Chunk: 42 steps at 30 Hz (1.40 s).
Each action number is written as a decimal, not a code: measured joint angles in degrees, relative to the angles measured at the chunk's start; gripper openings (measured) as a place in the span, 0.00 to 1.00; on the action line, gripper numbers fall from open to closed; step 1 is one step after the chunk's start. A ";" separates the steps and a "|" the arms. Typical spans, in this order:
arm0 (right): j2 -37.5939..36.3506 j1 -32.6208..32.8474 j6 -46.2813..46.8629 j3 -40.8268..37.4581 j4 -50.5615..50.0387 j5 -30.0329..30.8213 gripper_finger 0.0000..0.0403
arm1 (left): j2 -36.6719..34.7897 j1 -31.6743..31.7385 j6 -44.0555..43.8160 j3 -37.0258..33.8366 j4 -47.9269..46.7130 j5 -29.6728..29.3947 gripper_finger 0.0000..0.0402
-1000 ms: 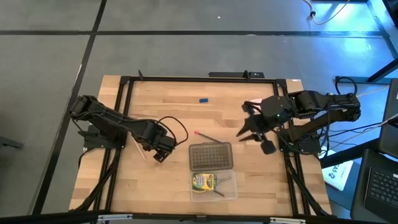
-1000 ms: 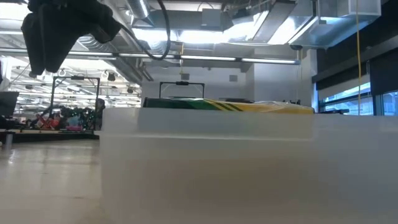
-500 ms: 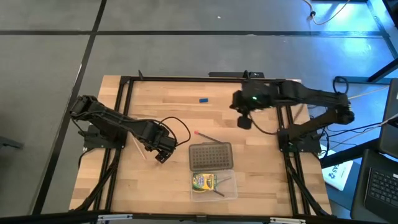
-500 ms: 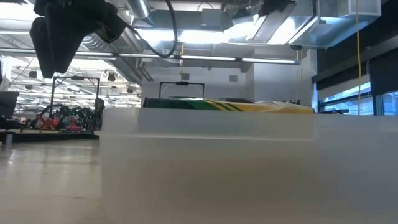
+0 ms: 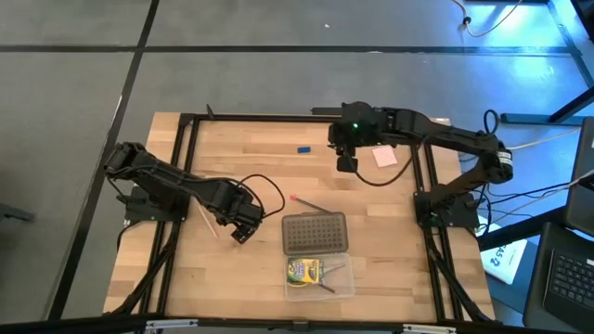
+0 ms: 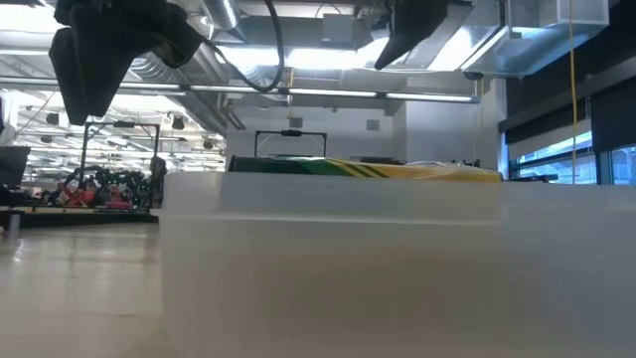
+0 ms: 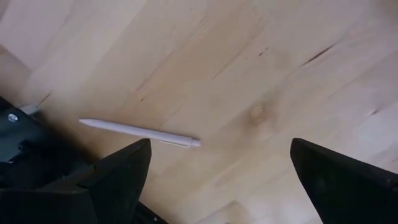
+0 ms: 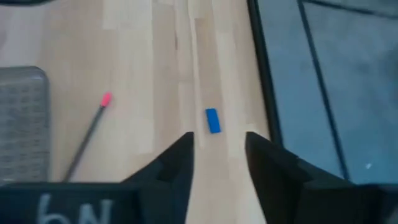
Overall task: Pack school essentials
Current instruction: Put the pink and black pencil into the supply box
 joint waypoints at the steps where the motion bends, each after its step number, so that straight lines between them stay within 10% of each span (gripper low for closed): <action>1: 0.47 -0.22 -2.02 0.00 0.98 0.03 0.43 | 0.00 0.00 0.42 0.00 0.00 0.00 0.94; 23: 22.00 -6.62 -4.32 0.00 2.97 -17.78 0.56 | 0.02 -0.66 1.72 0.00 -0.02 -1.38 0.95; 37: 29.95 3.06 13.52 -0.02 11.57 -17.36 0.56 | 0.02 -1.67 -0.25 0.00 -0.02 -1.78 0.94; 42: 30.64 7.52 17.61 -0.02 15.28 -8.59 0.56 | 0.02 -1.64 -0.27 0.00 0.03 -2.49 0.95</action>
